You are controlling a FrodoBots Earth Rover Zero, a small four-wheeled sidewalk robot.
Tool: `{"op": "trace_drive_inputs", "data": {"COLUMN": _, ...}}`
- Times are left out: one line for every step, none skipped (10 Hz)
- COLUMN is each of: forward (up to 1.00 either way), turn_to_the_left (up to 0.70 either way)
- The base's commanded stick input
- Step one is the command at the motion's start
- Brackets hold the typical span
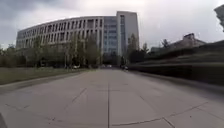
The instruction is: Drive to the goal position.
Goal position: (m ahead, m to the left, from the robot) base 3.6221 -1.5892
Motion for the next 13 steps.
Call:
{"op": "trace_drive_inputs", "data": {"forward": 1.00, "turn_to_the_left": 0.00}}
{"op": "trace_drive_inputs", "data": {"forward": 1.00, "turn_to_the_left": 0.00}}
{"op": "trace_drive_inputs", "data": {"forward": 1.00, "turn_to_the_left": 0.00}}
{"op": "trace_drive_inputs", "data": {"forward": 1.00, "turn_to_the_left": 0.00}}
{"op": "trace_drive_inputs", "data": {"forward": 1.00, "turn_to_the_left": 0.00}}
{"op": "trace_drive_inputs", "data": {"forward": 1.00, "turn_to_the_left": 0.00}}
{"op": "trace_drive_inputs", "data": {"forward": 1.00, "turn_to_the_left": 0.00}}
{"op": "trace_drive_inputs", "data": {"forward": 1.00, "turn_to_the_left": 0.00}}
{"op": "trace_drive_inputs", "data": {"forward": 1.00, "turn_to_the_left": 0.00}}
{"op": "trace_drive_inputs", "data": {"forward": 1.00, "turn_to_the_left": 0.00}}
{"op": "trace_drive_inputs", "data": {"forward": 1.00, "turn_to_the_left": 0.00}}
{"op": "trace_drive_inputs", "data": {"forward": 1.00, "turn_to_the_left": 0.00}}
{"op": "trace_drive_inputs", "data": {"forward": 1.00, "turn_to_the_left": 0.00}}
